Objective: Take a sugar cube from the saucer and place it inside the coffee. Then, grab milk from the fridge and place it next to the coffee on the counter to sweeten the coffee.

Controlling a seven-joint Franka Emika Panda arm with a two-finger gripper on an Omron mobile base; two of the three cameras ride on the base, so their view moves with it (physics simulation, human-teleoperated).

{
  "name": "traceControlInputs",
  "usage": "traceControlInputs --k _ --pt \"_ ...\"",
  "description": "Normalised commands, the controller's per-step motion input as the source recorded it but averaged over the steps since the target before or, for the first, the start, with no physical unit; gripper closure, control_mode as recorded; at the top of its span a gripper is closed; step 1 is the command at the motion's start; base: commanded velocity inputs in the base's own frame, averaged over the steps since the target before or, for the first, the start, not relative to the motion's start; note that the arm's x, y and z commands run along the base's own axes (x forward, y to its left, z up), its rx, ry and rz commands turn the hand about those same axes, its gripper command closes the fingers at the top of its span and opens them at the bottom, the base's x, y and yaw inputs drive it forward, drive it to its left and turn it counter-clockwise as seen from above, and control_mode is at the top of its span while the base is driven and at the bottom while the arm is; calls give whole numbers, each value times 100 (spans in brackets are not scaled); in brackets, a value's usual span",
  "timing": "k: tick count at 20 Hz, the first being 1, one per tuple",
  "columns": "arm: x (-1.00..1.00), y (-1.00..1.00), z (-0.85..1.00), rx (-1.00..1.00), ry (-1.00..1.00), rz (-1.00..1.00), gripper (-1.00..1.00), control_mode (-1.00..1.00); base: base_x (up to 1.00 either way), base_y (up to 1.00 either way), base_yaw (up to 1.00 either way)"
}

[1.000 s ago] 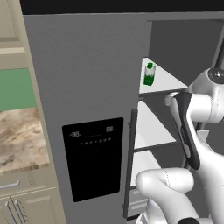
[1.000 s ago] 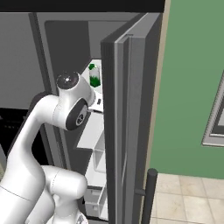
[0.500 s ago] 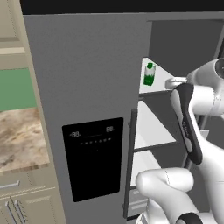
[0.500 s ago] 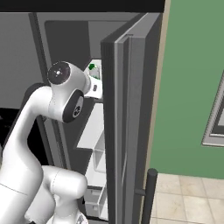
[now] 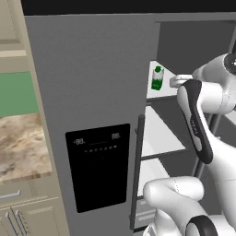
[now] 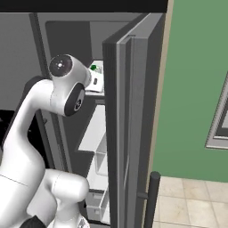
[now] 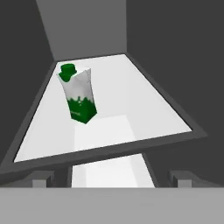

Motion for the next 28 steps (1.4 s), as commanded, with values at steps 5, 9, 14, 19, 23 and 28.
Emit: traceControlInputs --k 5,9,14,19,23,28 --pt "48 17 -21 0 1 10 -100 -100 0 0 0" --pt "62 23 -18 0 1 18 -100 -100 0 0 0" --pt "65 4 -2 0 0 15 -100 -100 0 0 0" --pt "52 0 -1 0 0 10 -100 -100 0 0 0" --pt "29 0 0 0 3 3 -100 -100 0 0 0" --pt "22 0 0 0 1 0 -100 -100 0 0 0"
